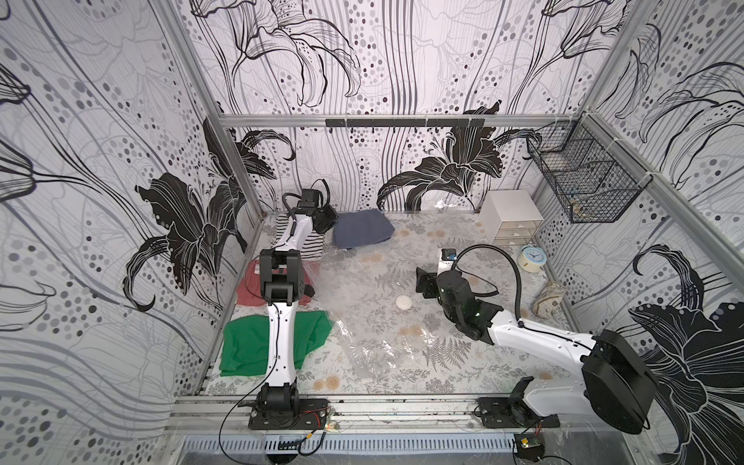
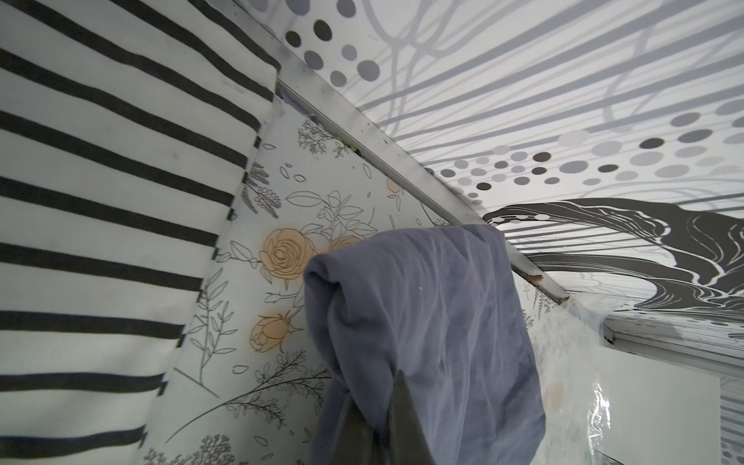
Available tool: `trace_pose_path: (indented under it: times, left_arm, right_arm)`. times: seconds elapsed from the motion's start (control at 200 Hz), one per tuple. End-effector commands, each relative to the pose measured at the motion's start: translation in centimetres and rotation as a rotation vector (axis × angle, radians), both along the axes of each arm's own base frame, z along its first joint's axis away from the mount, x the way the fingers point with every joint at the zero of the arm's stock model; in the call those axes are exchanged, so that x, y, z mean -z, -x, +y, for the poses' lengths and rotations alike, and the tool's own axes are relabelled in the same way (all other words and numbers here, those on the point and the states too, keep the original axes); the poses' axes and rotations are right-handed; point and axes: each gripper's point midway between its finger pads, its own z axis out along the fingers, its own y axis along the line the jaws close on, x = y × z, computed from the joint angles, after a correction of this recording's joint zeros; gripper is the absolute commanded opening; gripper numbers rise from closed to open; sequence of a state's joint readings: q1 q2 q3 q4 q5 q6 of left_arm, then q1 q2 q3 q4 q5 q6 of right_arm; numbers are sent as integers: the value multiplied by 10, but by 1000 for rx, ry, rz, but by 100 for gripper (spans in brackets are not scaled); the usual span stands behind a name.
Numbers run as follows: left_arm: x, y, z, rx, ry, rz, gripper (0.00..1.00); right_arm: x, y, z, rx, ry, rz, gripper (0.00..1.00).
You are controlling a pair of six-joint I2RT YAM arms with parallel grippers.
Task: Take the tank top out of the vacuum bag
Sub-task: Place the tank top at the center of the board, then reset both arms
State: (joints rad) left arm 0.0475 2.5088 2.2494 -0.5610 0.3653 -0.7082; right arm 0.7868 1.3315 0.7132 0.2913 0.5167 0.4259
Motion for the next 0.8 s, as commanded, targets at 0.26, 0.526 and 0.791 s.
trace_pose_path:
  times: [0.26, 0.526, 0.791]
  left_arm:
    - [-67, -11, 22, -55, -117, -151, 100]
    - [-213, 27, -3, -24, -192, -416, 99]
    - [-290, 164, -20, -97, -439, -697, 99]
  right_arm:
    - [-35, 0, -20, 72, 32, -57, 88]
    - [-41, -33, -80, 194, -37, 20, 91]
    - [-61, -49, -145, 367, 143, -99, 94]
